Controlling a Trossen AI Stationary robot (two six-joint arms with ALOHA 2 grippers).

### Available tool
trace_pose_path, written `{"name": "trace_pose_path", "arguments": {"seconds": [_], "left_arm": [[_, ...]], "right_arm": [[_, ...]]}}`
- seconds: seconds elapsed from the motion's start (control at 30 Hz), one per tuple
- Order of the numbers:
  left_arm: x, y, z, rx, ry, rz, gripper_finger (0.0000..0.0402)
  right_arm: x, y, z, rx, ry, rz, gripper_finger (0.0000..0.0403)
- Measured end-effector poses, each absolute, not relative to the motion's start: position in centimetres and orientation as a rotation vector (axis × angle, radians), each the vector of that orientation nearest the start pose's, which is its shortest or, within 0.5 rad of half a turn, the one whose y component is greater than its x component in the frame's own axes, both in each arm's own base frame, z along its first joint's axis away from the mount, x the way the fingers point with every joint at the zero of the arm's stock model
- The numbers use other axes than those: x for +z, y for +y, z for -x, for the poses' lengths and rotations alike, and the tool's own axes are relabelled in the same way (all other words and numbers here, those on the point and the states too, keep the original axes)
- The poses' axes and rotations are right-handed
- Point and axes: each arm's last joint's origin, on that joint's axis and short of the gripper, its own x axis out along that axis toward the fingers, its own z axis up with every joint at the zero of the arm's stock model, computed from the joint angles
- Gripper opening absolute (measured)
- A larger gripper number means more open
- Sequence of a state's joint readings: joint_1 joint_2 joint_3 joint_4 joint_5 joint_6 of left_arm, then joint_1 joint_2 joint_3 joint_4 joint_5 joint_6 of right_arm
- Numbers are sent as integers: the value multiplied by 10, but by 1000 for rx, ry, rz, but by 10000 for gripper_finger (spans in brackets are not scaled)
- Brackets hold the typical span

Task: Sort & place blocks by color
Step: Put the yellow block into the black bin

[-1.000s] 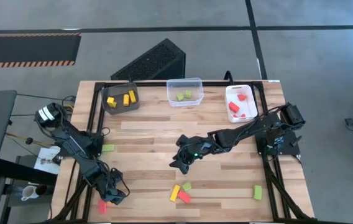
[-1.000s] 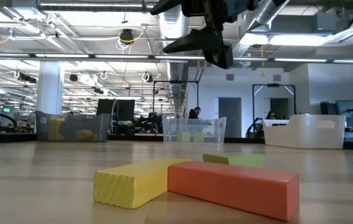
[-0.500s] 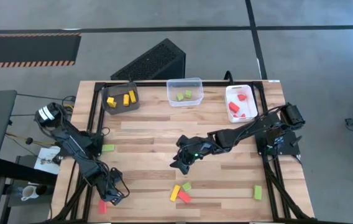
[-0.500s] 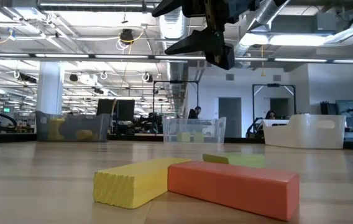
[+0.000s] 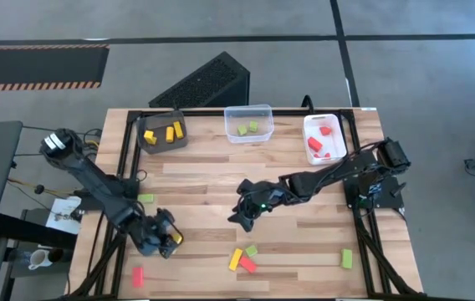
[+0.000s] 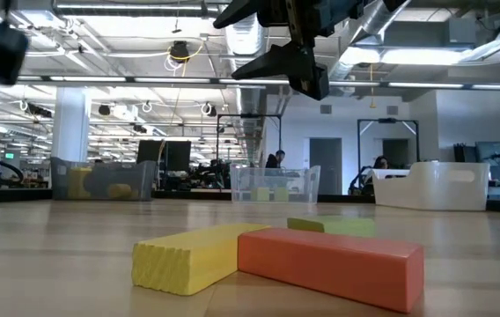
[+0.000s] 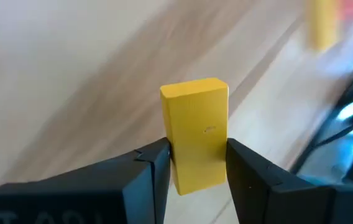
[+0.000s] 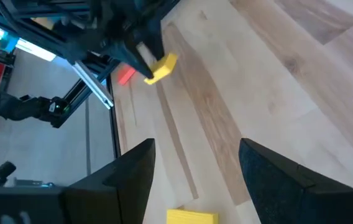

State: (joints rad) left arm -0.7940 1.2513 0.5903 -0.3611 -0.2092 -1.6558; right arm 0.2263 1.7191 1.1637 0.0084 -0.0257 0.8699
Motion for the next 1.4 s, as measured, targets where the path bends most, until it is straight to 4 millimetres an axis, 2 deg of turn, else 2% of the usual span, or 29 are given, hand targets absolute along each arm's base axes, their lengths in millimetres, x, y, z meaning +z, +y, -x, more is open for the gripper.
{"name": "trace_pose_path", "arguments": {"seconds": [0.3, 0.57, 0.7, 0.9, 1.07, 1.2, 1.4], "left_arm": [[220, -133, -156, 222, 547, 966, 107], [258, -139, -163, -44, 284, 765, 107], [263, -141, -164, -109, 250, 724, 107], [265, -142, -164, -160, 260, 702, 107], [266, -139, -167, -140, 238, 684, 107], [265, -133, -171, -107, 227, 686, 107], [265, -126, -178, -105, 234, 689, 107]], "right_arm": [[236, 100, -373, 11, 572, -803, 255], [254, 115, -378, 175, 381, -688, 255], [269, 117, -380, 255, 216, -596, 255], [290, 112, -382, 300, -11, -455, 255], [290, 100, -385, 269, -10, -528, 255], [288, 95, -387, 258, -17, -509, 262], [289, 91, -388, 291, -15, -507, 305]]}}
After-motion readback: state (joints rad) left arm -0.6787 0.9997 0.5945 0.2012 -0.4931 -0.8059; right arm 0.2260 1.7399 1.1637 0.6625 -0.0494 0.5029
